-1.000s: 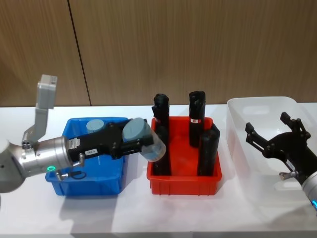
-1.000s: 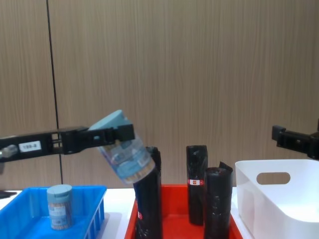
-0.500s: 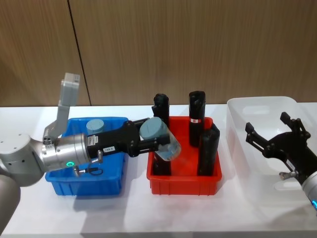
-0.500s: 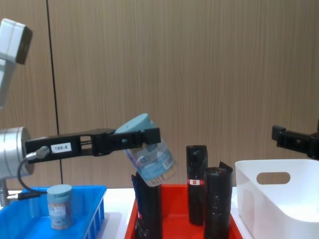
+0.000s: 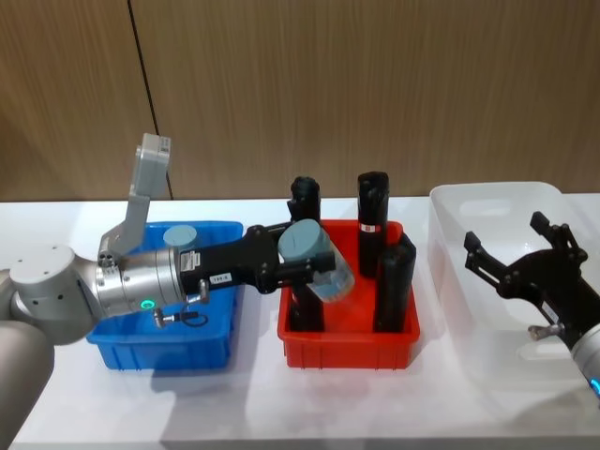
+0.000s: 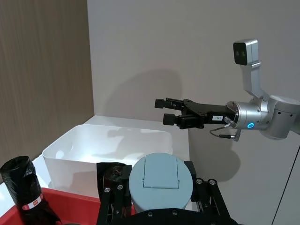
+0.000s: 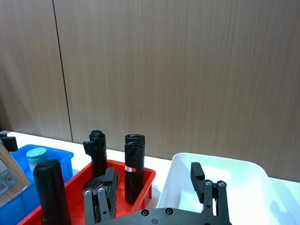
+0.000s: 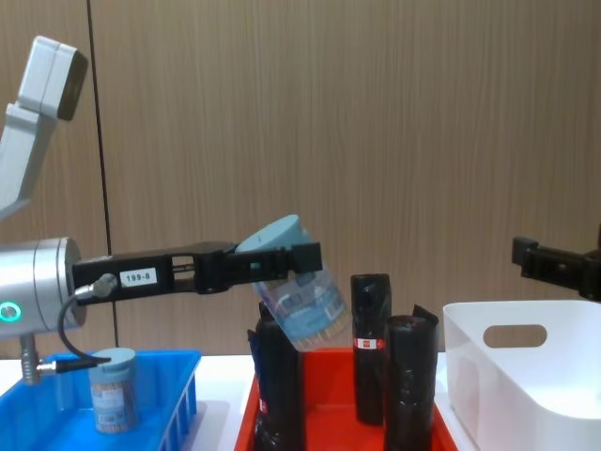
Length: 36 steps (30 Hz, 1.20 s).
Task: Pick the cotton swabs from the blue box and place them into the white box.
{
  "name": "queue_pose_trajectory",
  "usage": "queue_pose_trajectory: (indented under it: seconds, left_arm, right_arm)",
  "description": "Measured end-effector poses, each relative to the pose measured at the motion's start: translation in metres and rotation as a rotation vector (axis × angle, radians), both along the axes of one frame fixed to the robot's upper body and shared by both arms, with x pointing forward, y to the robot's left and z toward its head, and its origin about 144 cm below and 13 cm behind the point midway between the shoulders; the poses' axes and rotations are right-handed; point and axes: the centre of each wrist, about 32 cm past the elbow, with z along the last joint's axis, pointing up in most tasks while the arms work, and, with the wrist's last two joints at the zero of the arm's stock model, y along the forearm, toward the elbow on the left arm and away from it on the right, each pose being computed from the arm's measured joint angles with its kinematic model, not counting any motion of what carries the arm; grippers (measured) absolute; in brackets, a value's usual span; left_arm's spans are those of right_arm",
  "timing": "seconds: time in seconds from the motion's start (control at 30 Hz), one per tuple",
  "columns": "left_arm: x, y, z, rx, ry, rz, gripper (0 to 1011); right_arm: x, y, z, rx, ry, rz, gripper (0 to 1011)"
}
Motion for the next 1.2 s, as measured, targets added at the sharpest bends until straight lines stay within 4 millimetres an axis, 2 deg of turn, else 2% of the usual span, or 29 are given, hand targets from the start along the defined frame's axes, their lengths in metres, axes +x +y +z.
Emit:
queue_pose_trajectory:
  seconds: [0.5, 1.2]
  left_arm:
    - [0.002, -0.003, 0.001, 0.005, -0.002, -0.005, 666]
    - [0.003, -0.005, 0.001, 0.007, -0.003, -0.007, 666]
  right_arm:
    - [0.002, -0.003, 0.003, -0.014, 0.019, 0.049, 1002]
    - [0.024, -0.008, 0.031, -0.060, 0.172, 0.317, 1002]
